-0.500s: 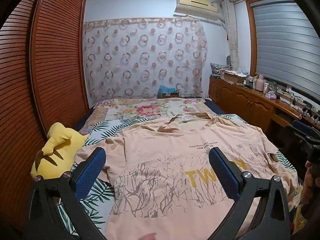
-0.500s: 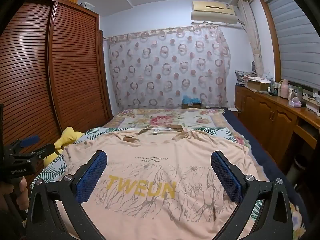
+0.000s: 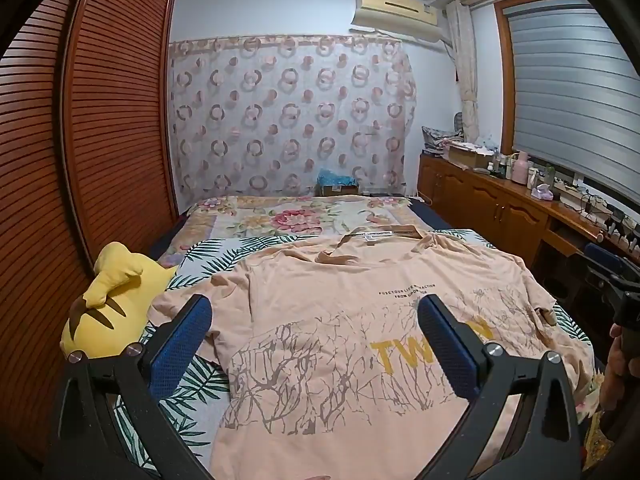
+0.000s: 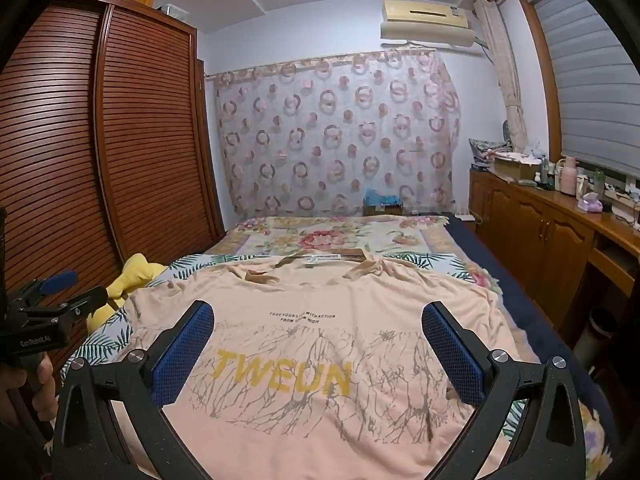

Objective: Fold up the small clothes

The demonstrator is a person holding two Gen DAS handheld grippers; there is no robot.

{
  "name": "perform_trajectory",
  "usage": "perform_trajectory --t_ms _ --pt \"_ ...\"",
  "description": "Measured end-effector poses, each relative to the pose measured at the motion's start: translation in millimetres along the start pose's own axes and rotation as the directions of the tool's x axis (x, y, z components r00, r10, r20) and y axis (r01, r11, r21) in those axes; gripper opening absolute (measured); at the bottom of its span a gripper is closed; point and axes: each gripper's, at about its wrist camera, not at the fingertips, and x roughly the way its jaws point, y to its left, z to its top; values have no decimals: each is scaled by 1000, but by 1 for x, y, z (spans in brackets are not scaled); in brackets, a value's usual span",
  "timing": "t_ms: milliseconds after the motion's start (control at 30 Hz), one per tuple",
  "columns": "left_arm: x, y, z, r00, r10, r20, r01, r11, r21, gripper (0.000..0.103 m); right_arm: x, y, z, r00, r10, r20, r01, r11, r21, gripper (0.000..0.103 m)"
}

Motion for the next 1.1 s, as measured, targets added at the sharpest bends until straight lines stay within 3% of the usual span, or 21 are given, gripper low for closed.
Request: perform_trajectory --t_ms 1100 --pt "-4 -1 5 1000 -2 8 2 1000 -6 103 1 -1 1 1000 -3 2 3 1000 0 103"
